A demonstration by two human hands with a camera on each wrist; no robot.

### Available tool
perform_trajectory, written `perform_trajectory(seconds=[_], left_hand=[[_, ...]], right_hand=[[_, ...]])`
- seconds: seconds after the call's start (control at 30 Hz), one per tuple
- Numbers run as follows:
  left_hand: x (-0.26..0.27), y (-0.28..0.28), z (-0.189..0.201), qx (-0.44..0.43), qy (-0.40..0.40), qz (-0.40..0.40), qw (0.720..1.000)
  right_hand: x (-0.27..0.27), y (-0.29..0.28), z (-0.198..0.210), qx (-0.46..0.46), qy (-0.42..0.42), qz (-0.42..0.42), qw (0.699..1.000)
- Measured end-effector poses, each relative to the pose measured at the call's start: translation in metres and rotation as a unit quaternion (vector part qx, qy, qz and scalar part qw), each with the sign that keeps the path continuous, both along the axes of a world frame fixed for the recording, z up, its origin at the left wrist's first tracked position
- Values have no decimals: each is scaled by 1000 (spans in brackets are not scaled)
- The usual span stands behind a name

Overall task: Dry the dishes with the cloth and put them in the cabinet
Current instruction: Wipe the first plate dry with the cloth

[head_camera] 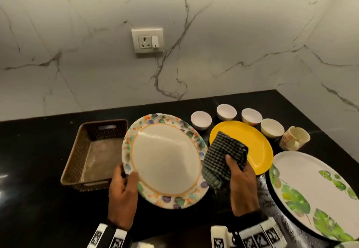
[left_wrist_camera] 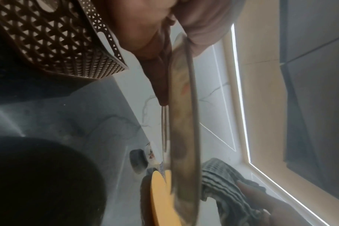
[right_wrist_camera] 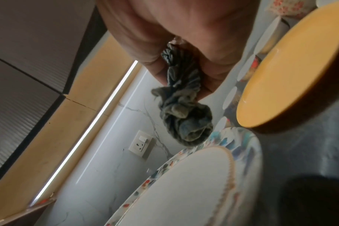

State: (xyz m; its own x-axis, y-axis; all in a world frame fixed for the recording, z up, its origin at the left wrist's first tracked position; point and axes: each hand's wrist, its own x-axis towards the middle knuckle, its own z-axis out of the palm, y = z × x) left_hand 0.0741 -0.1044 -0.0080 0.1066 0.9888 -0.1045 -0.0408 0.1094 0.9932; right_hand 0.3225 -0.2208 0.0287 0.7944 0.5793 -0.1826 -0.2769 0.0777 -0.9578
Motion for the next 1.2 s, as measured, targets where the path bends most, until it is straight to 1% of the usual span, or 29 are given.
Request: perform_trajectory(seconds=[0.07, 0.1, 0.13, 0.2, 0.23, 0.27, 0.3, 0.33, 0.37, 0.4, 0.43, 0.47, 0.53, 0.57, 0.6, 0.63, 0.7, 0.73, 0.8, 0.83, 0.87, 0.9, 0.93, 1.0, 1.03, 1.07, 1.13, 1.2], left_hand=[[9, 7, 4, -21, -18, 16, 999], [16, 9, 7, -32, -34, 27, 999], [26, 10, 8, -42, -49, 33, 997], [48, 7, 15, -44, -64, 27, 997], [60, 4, 21, -46, -69, 19, 996], [74, 0, 27, -50, -72, 17, 996], [85, -5, 37, -57, -77, 13, 995], [97, -9, 46, -68, -86, 1, 994], [107, -14, 56, -83, -106, -24, 991], [116, -17, 58, -99, -123, -42, 987], [124, -22, 63, -113, -140, -60, 982], [130, -24, 62, -125, -148, -58, 979], [139, -28, 59, -151, -152, -65, 975], [144, -31, 59, -168, -173, -69, 968], [146, -32, 55, -170, -172, -67, 968], [148, -34, 56, -156, -141, -62, 976], [152, -35, 60, -120, -75, -59, 988], [155, -33, 60, -119, -56, -48, 990], [159, -35, 64, -115, -47, -36, 992], [161, -39, 70, -118, -43, -50, 991], [164, -44, 81, -126, -46, -69, 989], [168, -44, 78, -109, -55, -85, 989], [170, -43, 78, -101, -57, -89, 989], [176, -40, 75, -107, -93, -115, 983], [177, -36, 72, -112, -103, -113, 982], [178, -35, 76, -113, -102, -107, 983], [175, -32, 78, -101, -96, -103, 985], [170, -26, 80, -92, -78, -91, 989]], right_hand=[[6, -7, 15, -3, -105, -40, 994], [8, -10, 20, -3, -169, -50, 984], [10, -13, 24, -1, -231, -48, 972], [12, -18, 23, -24, -344, -5, 938], [13, -20, 20, -47, -397, 29, 916], [12, -22, 16, -71, -459, 71, 883], [8, -24, 15, -105, -527, 111, 836], [1, -25, 13, -135, -578, 150, 791], [-8, -28, 13, -156, -607, 189, 756], [-18, -30, 14, -163, -622, 215, 735], [-26, -32, 13, -165, -639, 224, 718], [-31, -35, 11, -170, -664, 211, 697], [-29, -39, 9, -213, -700, 168, 660], [-23, -41, 10, -244, -708, 149, 646], [-13, -44, 10, -272, -710, 133, 635], [-2, -50, 10, -295, -706, 116, 633], [24, -68, 10, -336, -667, 70, 662], [37, -78, 10, -358, -643, 38, 675], [53, -93, 9, -398, -604, 2, 691], [55, -95, 6, -406, -592, 2, 697], [52, -95, 4, -402, -587, 11, 703], [43, -92, 2, -388, -591, 27, 706], [31, -87, 0, -368, -606, 53, 703], [2, -76, -11, -316, -649, 121, 682], [-10, -74, -17, -287, -666, 149, 672], [-16, -73, -20, -265, -674, 167, 669], [-10, -80, -21, -239, -680, 161, 674], [6, -96, -18, -244, -666, 123, 694]])
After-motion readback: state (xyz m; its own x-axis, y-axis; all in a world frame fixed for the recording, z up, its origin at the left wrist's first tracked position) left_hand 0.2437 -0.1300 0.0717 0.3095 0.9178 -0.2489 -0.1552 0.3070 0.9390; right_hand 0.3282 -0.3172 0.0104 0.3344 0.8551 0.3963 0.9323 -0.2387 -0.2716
